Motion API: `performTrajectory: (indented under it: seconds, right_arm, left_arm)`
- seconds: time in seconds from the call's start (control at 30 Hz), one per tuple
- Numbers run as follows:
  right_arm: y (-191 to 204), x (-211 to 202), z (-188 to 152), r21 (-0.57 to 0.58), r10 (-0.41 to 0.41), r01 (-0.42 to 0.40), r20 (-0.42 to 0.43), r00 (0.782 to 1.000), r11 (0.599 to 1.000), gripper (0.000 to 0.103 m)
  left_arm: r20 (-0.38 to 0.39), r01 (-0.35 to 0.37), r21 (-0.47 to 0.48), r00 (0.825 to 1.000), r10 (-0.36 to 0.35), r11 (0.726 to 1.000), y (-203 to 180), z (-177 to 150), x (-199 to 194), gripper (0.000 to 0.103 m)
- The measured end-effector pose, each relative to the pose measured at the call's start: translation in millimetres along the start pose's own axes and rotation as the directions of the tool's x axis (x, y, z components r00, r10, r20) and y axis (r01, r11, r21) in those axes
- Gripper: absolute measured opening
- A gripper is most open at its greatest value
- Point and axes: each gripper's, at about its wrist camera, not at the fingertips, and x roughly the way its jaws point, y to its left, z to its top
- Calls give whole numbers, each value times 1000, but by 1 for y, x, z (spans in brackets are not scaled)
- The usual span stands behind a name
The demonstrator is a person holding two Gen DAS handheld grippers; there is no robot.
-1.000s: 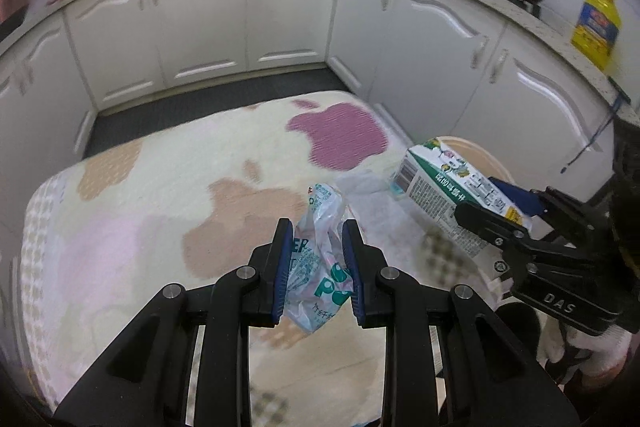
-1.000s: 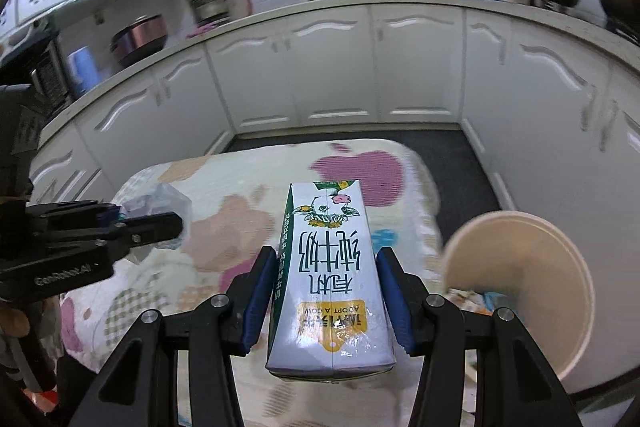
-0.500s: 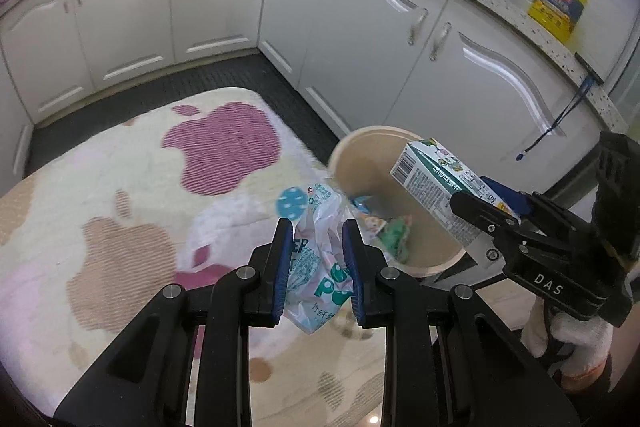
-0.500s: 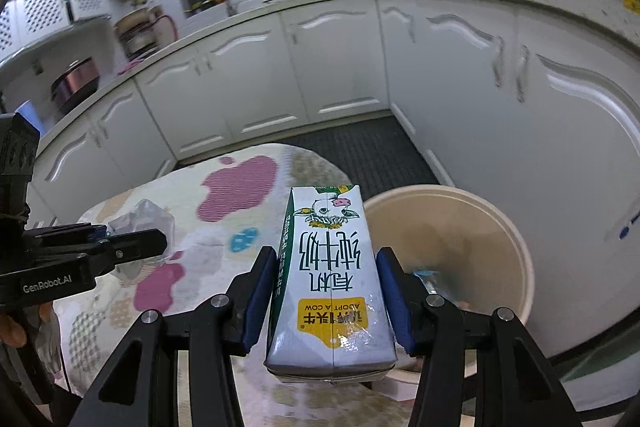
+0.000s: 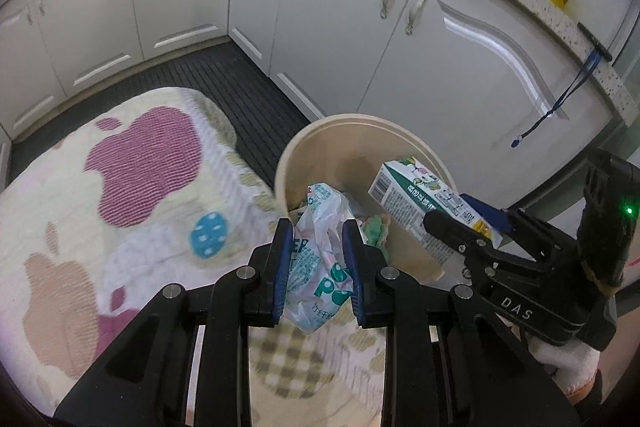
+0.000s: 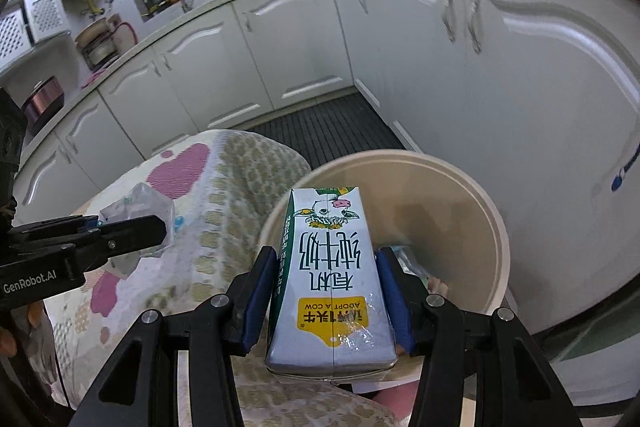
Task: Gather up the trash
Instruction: 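Carry the milk carton and plastic bag over the beige bin, then open both grippers to drop the carton and bag into the bin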
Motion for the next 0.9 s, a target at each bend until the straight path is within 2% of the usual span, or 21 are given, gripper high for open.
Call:
performTrajectory:
  seconds: [0.43,0.9]
  right_arm:
    - [-41,15,-6,75,-38,40,-27,999,996,50]
    - [-60,35,-3,142,-44,48,-33,998,989,50]
  left_arm:
    - [-51,-6,43,999,9,999,-32,17,56,23]
    - [-66,11,29,998,-9,1000,-33,24,83,23]
